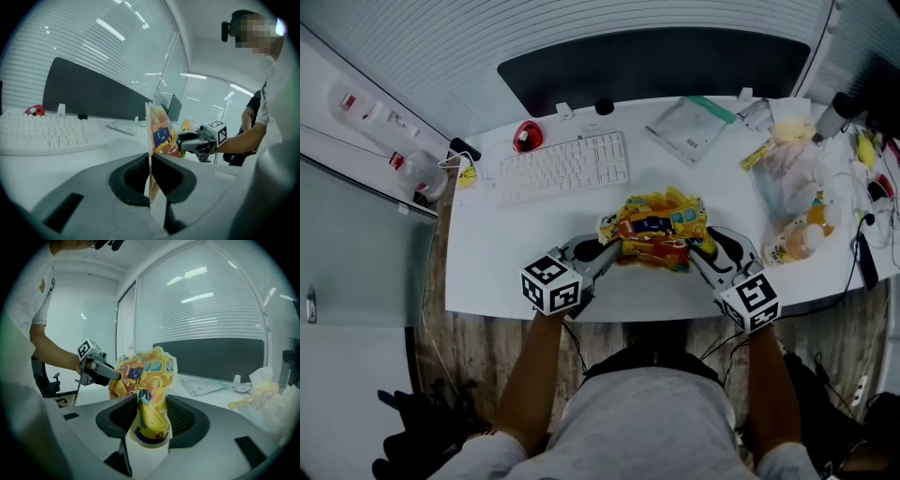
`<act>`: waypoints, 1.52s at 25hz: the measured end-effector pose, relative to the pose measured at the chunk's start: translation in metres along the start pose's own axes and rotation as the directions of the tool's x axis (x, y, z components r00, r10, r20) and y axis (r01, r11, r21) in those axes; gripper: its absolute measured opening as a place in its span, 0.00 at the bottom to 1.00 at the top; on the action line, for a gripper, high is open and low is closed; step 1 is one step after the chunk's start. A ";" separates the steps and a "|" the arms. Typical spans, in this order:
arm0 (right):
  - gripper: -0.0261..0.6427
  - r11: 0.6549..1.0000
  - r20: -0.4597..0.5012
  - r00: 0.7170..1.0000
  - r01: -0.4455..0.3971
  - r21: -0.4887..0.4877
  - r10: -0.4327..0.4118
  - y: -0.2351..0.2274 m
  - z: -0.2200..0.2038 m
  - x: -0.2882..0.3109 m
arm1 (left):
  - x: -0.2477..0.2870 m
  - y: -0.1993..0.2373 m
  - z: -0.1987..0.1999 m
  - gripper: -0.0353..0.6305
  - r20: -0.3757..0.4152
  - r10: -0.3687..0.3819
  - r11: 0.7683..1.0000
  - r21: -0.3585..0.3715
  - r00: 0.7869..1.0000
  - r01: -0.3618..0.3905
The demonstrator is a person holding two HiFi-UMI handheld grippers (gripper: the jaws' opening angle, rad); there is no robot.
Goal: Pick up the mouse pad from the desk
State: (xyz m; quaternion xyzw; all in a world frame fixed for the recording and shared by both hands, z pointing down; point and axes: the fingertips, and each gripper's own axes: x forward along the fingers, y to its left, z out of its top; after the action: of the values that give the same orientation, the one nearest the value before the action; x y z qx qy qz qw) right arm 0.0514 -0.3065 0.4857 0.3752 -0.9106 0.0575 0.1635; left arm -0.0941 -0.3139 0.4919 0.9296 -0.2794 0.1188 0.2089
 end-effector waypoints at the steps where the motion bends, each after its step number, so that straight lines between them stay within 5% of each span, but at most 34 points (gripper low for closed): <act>1: 0.31 1.000 0.001 1.000 0.024 -0.001 -0.024 -0.004 0.001 0.000 | -0.003 -0.004 0.006 0.09 0.011 -0.005 0.999 0.034 1.000 0.005; 8: 0.31 0.994 0.055 0.992 0.112 0.008 -0.112 -0.020 0.020 -0.007 | -0.026 -0.029 0.045 0.09 0.032 -0.011 0.970 0.245 0.999 0.003; 14: 0.31 0.995 0.111 0.989 0.098 0.034 -0.102 -0.014 0.042 -0.011 | -0.045 -0.040 0.082 0.09 0.090 -0.010 0.943 0.334 0.996 -0.021; 21: 0.34 0.956 0.267 0.963 -0.052 0.289 -0.028 -0.022 0.069 -0.022 | -0.059 -0.072 0.113 0.09 0.159 -0.113 0.923 0.381 0.981 0.044; 25: 0.41 0.932 0.328 0.944 -0.157 0.328 0.043 -0.021 0.079 -0.028 | -0.070 -0.088 0.122 0.09 0.180 -0.201 0.915 0.386 0.963 0.119; 32: 0.41 0.846 0.510 0.841 -0.396 0.357 0.179 0.002 0.108 -0.043 | -0.084 -0.100 0.124 0.09 0.232 -0.309 0.922 0.310 0.923 0.231; 34: 0.40 0.858 0.524 0.835 -0.387 0.339 0.169 0.005 0.113 -0.045 | -0.082 -0.096 0.122 0.09 0.239 -0.290 0.934 0.282 0.927 0.220; 38: 0.23 0.902 0.529 0.842 -0.304 0.307 0.104 0.003 0.121 -0.053 | -0.080 -0.082 0.121 0.09 0.271 -0.235 0.964 0.185 0.933 0.189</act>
State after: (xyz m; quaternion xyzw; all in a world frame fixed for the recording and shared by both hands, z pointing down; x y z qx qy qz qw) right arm 0.0538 -0.2962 0.3536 0.3004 -0.9280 0.1507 -0.1610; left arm -0.1002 -0.2692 0.3309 0.9752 -0.1944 -0.0209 0.1037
